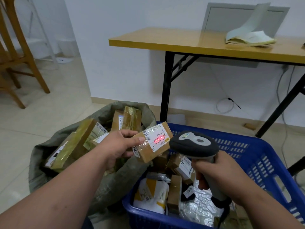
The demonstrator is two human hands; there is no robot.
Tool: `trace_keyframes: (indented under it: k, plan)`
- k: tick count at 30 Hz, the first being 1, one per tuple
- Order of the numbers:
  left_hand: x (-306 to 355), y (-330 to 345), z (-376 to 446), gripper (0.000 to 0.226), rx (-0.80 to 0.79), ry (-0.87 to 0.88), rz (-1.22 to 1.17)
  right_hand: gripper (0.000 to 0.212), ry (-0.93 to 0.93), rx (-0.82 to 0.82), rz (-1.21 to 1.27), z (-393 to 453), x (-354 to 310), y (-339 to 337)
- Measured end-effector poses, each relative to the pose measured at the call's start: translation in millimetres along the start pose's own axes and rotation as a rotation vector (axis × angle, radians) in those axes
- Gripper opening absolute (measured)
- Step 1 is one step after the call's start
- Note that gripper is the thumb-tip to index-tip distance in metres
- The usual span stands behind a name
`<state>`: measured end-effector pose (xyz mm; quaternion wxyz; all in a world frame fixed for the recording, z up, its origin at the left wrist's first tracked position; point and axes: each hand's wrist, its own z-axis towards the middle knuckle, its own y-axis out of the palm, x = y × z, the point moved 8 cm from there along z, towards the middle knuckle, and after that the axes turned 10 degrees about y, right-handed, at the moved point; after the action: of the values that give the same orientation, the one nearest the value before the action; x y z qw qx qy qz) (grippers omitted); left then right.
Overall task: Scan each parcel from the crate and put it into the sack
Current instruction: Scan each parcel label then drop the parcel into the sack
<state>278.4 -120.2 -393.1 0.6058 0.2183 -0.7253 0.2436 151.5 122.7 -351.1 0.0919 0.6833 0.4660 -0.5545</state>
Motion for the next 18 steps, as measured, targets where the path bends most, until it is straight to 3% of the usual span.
trace_keyframes:
  k: [9,18]
  plan:
    - [4,-26,-10,0.038,0.08,-0.004,0.012,0.015,0.06,-0.006,0.031,5,-12,18]
    - [-10,-121,-24,0.024,0.516,-0.068,-0.095,0.014,0.078,-0.058,-0.014,20,-26,55]
